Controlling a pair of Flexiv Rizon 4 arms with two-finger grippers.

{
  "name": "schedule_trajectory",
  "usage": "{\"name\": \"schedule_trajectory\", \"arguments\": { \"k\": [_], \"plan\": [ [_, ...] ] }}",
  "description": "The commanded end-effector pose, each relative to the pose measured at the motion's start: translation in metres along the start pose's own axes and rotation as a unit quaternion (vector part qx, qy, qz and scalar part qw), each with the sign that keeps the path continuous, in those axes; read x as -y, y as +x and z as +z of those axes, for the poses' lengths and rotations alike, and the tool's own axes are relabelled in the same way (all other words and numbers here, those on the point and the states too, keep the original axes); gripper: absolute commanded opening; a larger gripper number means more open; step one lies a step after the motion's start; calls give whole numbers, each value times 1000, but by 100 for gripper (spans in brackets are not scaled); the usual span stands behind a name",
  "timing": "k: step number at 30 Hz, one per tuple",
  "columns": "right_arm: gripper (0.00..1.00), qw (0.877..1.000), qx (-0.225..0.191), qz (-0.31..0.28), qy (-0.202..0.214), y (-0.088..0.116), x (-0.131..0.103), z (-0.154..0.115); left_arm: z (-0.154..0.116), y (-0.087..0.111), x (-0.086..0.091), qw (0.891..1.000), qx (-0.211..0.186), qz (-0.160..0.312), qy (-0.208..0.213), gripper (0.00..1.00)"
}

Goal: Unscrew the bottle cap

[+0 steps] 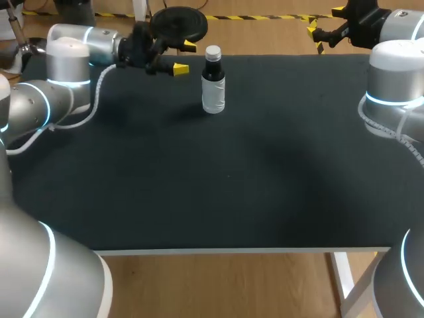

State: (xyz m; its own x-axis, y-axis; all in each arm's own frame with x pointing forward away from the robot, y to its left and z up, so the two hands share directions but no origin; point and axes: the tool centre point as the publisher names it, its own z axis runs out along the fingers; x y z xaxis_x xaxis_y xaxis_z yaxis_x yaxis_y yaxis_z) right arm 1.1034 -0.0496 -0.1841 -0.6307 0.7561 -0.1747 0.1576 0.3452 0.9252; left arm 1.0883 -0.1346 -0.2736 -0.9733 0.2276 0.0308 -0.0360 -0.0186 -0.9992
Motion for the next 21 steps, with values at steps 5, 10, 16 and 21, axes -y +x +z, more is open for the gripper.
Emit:
{"name": "schedule_trajectory", "arguments": {
  "k": [5, 10, 16, 21],
  "plan": [
    [100, 1000, -1, 0, -1, 0, 1, 0, 11, -6, -4, 997, -75, -6, -5, 100],
    [100, 1000, -1, 0, -1, 0, 1, 0, 19, -6, -4, 996, -84, -8, -6, 100],
    [100, 1000, -1, 0, -1, 0, 1, 0, 28, -5, -5, 996, -89, -8, -17, 100],
    [100, 1000, -1, 0, -1, 0, 1, 0, 33, -7, -5, 995, -92, -7, -24, 100]
  ]
}}
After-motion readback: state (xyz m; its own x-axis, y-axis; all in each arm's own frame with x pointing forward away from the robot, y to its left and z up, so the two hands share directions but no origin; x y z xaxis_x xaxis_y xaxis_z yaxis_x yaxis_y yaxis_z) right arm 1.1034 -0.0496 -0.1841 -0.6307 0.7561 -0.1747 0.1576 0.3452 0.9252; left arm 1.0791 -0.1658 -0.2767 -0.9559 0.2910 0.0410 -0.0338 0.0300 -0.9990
